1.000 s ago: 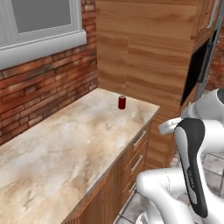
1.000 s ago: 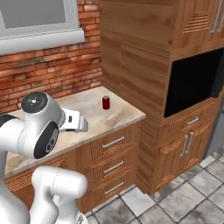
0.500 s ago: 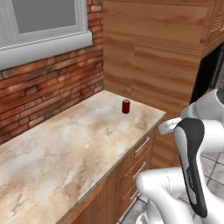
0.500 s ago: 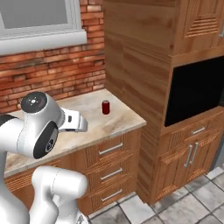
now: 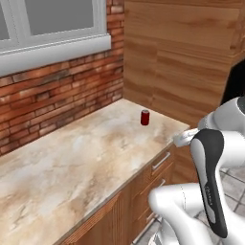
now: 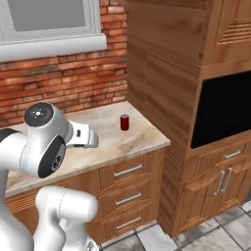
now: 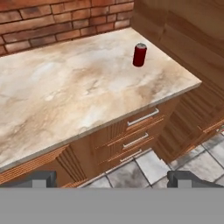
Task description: Four empty soda cans are scattered around the kitchen. Gather all the cans and cluster them next to the stove for recycling.
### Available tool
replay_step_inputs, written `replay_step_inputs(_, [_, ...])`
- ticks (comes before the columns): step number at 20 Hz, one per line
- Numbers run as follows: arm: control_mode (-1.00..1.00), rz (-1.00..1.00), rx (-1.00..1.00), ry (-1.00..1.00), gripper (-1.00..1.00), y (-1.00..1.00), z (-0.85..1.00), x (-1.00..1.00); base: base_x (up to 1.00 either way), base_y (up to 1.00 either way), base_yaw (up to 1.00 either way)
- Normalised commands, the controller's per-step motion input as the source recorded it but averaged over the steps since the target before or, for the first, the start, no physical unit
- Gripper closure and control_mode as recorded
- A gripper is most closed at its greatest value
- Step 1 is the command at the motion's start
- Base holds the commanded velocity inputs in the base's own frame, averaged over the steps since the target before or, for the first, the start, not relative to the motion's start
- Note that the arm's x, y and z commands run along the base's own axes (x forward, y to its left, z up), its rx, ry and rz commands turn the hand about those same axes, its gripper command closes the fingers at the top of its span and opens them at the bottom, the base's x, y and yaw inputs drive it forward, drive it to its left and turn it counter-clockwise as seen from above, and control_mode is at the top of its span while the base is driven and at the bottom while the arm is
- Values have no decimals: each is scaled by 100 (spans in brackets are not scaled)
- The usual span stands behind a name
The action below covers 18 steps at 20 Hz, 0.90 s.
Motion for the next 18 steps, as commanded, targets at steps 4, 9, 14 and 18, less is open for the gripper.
replay_step_inputs(4, [100,0,0,0,-100,0,0,0,0,-36,23])
replay_step_inputs(9, [100,0,0,0,-100,0,0,0,5,-52,17])
replay_step_inputs(14, [100,0,0,0,-100,0,0,0,1,-56,13])
replay_step_inputs(18, [100,0,0,0,-100,0,0,0,0,-47,14])
